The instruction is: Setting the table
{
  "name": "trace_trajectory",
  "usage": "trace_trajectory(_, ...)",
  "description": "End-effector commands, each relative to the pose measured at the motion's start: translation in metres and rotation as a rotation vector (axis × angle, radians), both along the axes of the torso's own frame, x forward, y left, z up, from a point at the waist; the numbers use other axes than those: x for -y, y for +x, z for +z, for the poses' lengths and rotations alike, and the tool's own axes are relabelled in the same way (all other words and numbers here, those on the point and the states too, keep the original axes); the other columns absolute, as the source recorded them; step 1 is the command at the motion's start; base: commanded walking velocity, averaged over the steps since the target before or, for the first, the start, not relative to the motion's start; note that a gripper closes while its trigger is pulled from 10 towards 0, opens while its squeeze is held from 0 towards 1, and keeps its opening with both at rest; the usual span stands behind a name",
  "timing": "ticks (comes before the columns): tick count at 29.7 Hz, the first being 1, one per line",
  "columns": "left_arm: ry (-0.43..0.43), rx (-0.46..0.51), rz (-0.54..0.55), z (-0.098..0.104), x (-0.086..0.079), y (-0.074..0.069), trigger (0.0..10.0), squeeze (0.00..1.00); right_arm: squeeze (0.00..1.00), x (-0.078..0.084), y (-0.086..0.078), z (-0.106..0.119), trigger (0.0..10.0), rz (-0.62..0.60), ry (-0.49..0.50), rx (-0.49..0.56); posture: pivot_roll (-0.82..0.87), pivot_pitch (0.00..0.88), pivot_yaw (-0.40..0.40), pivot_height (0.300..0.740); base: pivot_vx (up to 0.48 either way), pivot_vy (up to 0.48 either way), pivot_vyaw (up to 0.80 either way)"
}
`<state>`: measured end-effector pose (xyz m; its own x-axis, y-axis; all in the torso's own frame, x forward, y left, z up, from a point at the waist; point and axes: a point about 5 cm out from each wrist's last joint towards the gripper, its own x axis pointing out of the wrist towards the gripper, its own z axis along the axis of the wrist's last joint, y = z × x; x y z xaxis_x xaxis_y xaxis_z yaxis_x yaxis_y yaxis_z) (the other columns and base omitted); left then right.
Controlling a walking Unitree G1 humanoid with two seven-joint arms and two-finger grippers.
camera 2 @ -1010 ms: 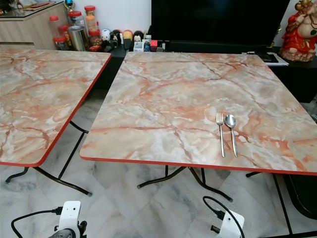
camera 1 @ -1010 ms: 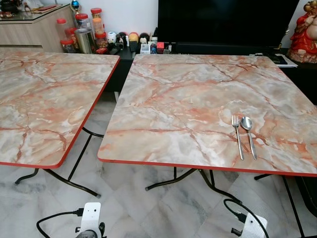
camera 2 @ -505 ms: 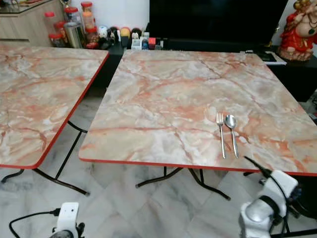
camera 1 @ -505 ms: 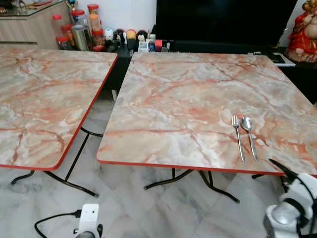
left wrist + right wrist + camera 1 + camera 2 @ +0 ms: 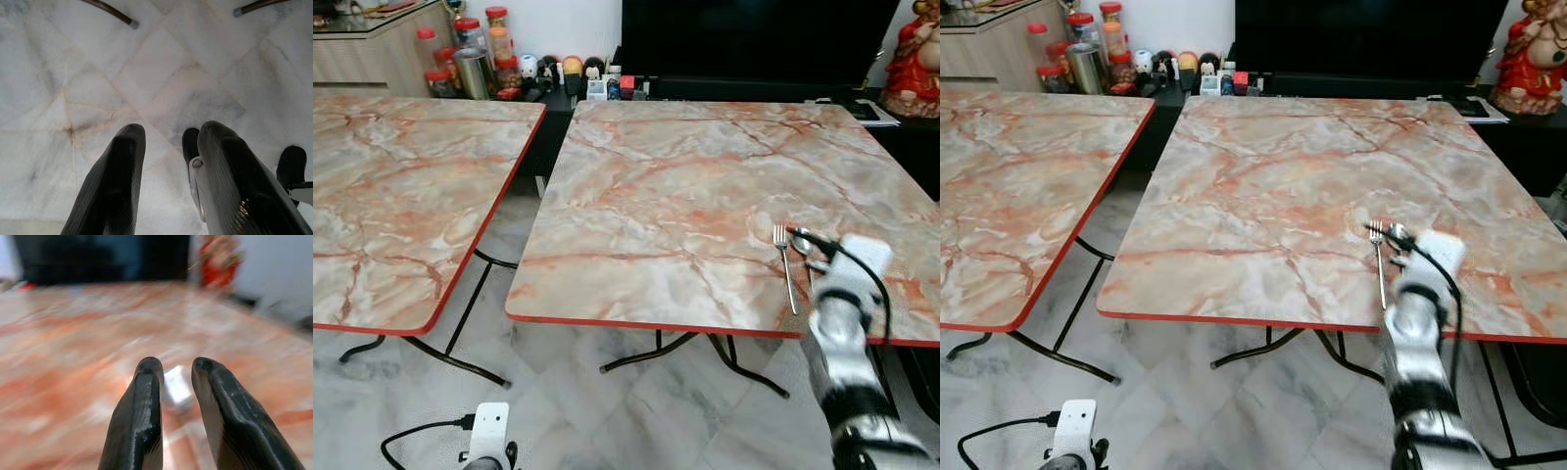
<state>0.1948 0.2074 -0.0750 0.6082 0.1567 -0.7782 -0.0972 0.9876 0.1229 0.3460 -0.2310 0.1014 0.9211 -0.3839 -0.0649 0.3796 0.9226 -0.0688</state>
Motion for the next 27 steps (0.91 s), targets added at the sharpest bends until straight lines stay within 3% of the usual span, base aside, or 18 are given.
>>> trace_trajectory(1,-0.008,-0.011,0.014,-0.001,0.0,-0.002,10.0,0.0,0.0,-0.011,-0.002,-0.015,10.0,0.066,0.043,-0.079,0.0,0.0,-0.02,0.728,0.0,0.0,0.0)
trace_trajectory(7,-0.005,-0.022,0.008,-0.002,-0.001,-0.004,10.0,0.0,0.0,-0.02,-0.004,-0.028,10.0,0.128,0.072,-0.146,0.01,0.0,-0.016,0.728,0.0,0.0,0.0)
trace_trajectory(13,-0.002,-0.026,0.015,-0.003,-0.001,-0.005,10.0,0.0,0.0,-0.019,-0.001,-0.024,10.0,0.159,0.07,-0.141,0.01,0.0,-0.019,0.728,0.254,0.0,0.0)
trace_trajectory(27,-0.005,-0.026,0.017,-0.003,0.0,-0.005,10.0,0.0,0.0,-0.026,0.012,0.006,10.0,0.217,0.074,-0.002,0.01,0.0,-0.024,0.728,0.337,0.0,0.0)
